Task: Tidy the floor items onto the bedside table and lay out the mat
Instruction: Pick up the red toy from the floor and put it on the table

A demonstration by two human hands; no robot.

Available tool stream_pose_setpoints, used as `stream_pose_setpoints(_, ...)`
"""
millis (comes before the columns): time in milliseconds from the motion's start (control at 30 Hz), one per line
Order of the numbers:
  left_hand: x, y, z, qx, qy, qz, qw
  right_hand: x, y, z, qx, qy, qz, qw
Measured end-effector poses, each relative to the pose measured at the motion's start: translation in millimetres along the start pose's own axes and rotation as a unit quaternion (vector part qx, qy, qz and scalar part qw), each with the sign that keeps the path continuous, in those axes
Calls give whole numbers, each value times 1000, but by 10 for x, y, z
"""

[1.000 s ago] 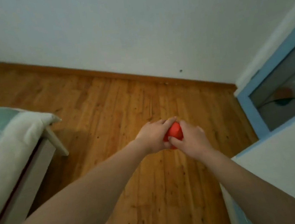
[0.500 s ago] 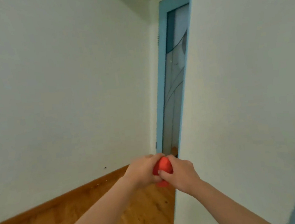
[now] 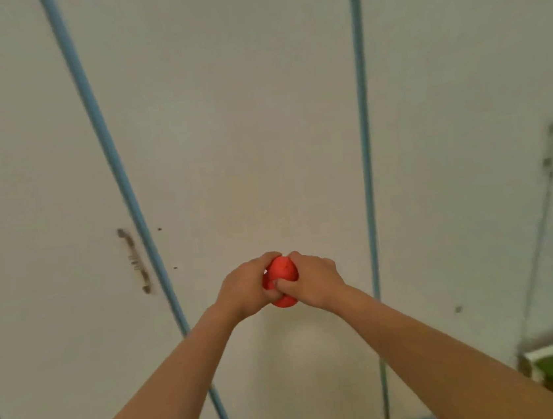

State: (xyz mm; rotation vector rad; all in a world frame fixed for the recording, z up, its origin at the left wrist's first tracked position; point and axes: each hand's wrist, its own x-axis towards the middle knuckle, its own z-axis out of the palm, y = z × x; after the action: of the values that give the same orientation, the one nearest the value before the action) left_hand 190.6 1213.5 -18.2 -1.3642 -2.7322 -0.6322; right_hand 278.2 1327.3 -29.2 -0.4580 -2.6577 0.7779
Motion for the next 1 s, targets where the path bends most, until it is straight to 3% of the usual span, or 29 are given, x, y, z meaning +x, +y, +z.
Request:
stream_pose_setpoints(33, 261, 668, 345, -18, -31, 69, 997, -313, 564, -446, -12, 28, 68, 997)
stream_pose_setpoints(200, 597, 2094, 997, -52, -89, 180, 978, -983, 1638, -1310, -46, 93, 164, 981)
stream_pose_setpoints(433, 527, 4339, 2138, -100, -181, 320, 924, -2525, 3139, -2421, -67, 179, 324, 927)
stream_pose_setpoints(733, -145, 6350, 3345, -109, -301, 464, 826, -4360, 4308, -2955, -72, 266, 507, 817)
stream_pose_setpoints(1000, -695, 7531, 4272, -90, -380, 566, 726, -5515, 4899, -3152, -71, 306, 621, 718)
